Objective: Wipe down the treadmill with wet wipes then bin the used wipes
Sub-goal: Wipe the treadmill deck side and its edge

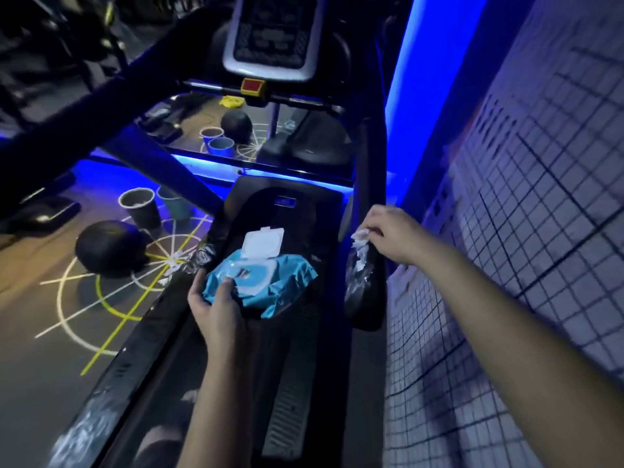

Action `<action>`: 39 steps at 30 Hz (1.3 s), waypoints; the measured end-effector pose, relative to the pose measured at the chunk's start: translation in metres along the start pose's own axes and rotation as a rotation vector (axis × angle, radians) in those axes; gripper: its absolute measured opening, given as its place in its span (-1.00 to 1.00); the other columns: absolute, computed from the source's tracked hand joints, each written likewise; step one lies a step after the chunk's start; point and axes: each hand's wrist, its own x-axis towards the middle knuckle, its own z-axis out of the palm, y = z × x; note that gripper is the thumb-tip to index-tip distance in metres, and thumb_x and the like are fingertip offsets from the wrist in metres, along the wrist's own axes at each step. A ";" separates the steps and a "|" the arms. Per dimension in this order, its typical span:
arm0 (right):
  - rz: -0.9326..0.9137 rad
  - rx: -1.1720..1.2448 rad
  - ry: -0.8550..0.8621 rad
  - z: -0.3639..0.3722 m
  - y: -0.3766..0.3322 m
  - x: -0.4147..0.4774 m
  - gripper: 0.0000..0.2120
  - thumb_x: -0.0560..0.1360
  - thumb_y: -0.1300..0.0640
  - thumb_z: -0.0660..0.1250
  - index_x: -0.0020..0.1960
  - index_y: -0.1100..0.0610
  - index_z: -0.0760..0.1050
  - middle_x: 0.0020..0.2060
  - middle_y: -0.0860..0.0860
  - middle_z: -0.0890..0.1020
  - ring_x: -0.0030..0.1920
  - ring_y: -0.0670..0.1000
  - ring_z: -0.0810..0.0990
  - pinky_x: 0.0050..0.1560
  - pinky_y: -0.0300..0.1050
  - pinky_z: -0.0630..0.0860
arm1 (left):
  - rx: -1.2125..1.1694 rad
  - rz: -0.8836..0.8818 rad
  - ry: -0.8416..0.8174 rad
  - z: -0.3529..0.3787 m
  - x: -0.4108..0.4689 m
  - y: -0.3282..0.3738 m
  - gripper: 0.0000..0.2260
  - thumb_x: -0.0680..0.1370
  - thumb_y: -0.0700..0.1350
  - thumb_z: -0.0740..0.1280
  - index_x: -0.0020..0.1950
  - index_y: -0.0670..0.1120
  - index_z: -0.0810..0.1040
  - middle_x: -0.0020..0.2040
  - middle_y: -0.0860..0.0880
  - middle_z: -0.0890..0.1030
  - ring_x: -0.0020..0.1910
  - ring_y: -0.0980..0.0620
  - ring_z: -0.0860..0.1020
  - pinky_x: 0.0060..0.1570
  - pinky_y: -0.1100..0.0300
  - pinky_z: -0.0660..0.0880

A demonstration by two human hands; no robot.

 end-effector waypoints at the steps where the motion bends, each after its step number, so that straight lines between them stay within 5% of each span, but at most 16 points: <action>1: -0.008 -0.015 -0.035 -0.004 -0.003 -0.003 -0.79 0.62 0.24 0.25 0.05 0.16 0.68 0.01 0.00 0.53 0.08 0.06 0.50 0.14 -0.04 0.45 | -0.030 -0.016 0.013 -0.008 -0.001 -0.002 -0.54 0.65 -0.30 0.34 0.54 -0.06 0.41 0.35 -0.19 0.58 0.21 -0.11 0.62 0.07 0.23 0.62; 4: -0.034 -0.038 -0.102 -0.009 -0.012 -0.015 -0.75 0.64 0.19 0.22 0.06 0.20 0.67 0.02 0.05 0.51 0.06 0.06 0.51 0.14 -0.02 0.45 | -0.121 -0.106 0.029 -0.017 -0.006 -0.006 -0.53 0.58 -0.22 0.42 0.47 0.02 0.47 0.38 -0.31 0.57 0.33 -0.27 0.60 0.34 -0.15 0.55; 7: -0.085 -0.069 -0.142 -0.014 -0.016 -0.029 -0.76 0.64 0.12 0.24 0.03 0.17 0.68 -0.03 0.04 0.52 0.00 0.05 0.54 0.05 -0.05 0.46 | -0.108 -0.069 0.075 -0.024 -0.018 -0.004 -0.59 0.63 -0.28 0.37 0.40 0.08 0.46 0.30 -0.30 0.60 0.14 -0.14 0.59 0.20 -0.08 0.56; 11: -0.102 -0.085 -0.239 -0.031 -0.020 -0.031 -0.80 0.55 0.01 0.38 -0.10 0.12 0.68 -0.14 0.06 0.60 -0.11 0.04 0.60 -0.07 0.01 0.53 | -0.077 -0.033 0.041 -0.021 -0.028 -0.005 -0.58 0.65 -0.28 0.36 0.44 0.06 0.46 0.33 -0.23 0.60 0.21 -0.19 0.63 0.25 -0.12 0.57; 17: 0.038 0.236 0.254 -0.032 -0.004 -0.015 -0.90 0.53 0.16 0.38 -0.05 0.07 0.69 -0.17 0.01 0.67 -0.08 0.06 0.61 -0.05 -0.05 0.50 | -0.034 0.016 0.014 -0.017 -0.034 -0.003 -0.61 0.62 -0.25 0.40 0.38 0.11 0.50 0.29 -0.19 0.62 0.19 -0.14 0.64 0.29 -0.11 0.56; 21: 0.019 0.165 0.136 0.002 0.001 -0.022 -0.83 0.57 0.22 0.34 0.05 0.09 0.71 -0.04 -0.04 0.61 0.00 -0.01 0.59 0.07 -0.18 0.47 | -0.054 0.001 0.012 -0.023 -0.034 -0.006 -0.56 0.55 -0.15 0.46 0.37 0.19 0.54 0.32 -0.14 0.63 0.26 -0.15 0.65 0.32 -0.20 0.57; 24: -0.027 0.172 0.156 0.011 -0.002 -0.039 -0.83 0.58 0.25 0.34 0.06 0.14 0.70 -0.07 -0.07 0.56 -0.08 -0.10 0.54 -0.03 -0.45 0.39 | -0.111 -0.053 0.024 -0.034 -0.024 -0.012 -0.59 0.40 -0.01 0.49 0.18 0.37 0.59 0.28 -0.08 0.66 0.24 -0.14 0.67 0.30 -0.27 0.57; 27: -0.052 0.184 0.147 0.013 -0.014 -0.060 -0.83 0.58 0.25 0.34 0.06 0.13 0.70 -0.07 -0.06 0.55 -0.13 -0.14 0.49 -0.13 -0.54 0.29 | -0.084 -0.028 0.020 -0.036 -0.024 -0.010 -0.60 0.50 -0.10 0.48 0.24 0.29 0.56 0.27 -0.11 0.65 0.24 -0.17 0.67 0.30 -0.28 0.57; 32: -0.087 0.204 -0.031 -0.001 -0.028 -0.071 -0.85 0.57 0.16 0.39 0.00 -0.04 0.70 -0.06 -0.12 0.59 -0.08 -0.23 0.54 -0.09 -0.47 0.39 | -0.087 -0.040 0.038 -0.030 -0.028 -0.015 -0.61 0.63 -0.24 0.39 0.34 0.18 0.52 0.29 -0.12 0.63 0.25 -0.21 0.65 0.32 -0.25 0.56; 36: 0.096 0.585 0.200 -0.005 -0.021 -0.048 -0.82 0.52 0.28 0.40 0.04 0.06 0.68 -0.07 -0.04 0.71 -0.02 -0.03 0.67 0.09 0.04 0.60 | -0.023 -0.016 0.020 -0.026 -0.035 -0.023 -0.62 0.53 -0.14 0.46 0.24 0.26 0.58 0.31 -0.16 0.64 0.23 -0.20 0.67 0.30 -0.32 0.56; 39: 0.144 0.553 0.306 0.003 -0.015 -0.032 -0.72 0.53 0.28 0.33 0.11 -0.04 0.64 -0.14 -0.13 0.64 -0.20 -0.14 0.60 -0.11 -0.22 0.54 | -0.072 -0.034 0.014 -0.023 -0.036 -0.029 -0.63 0.64 -0.24 0.39 0.34 0.16 0.51 0.35 -0.22 0.60 0.27 -0.25 0.64 0.27 -0.22 0.59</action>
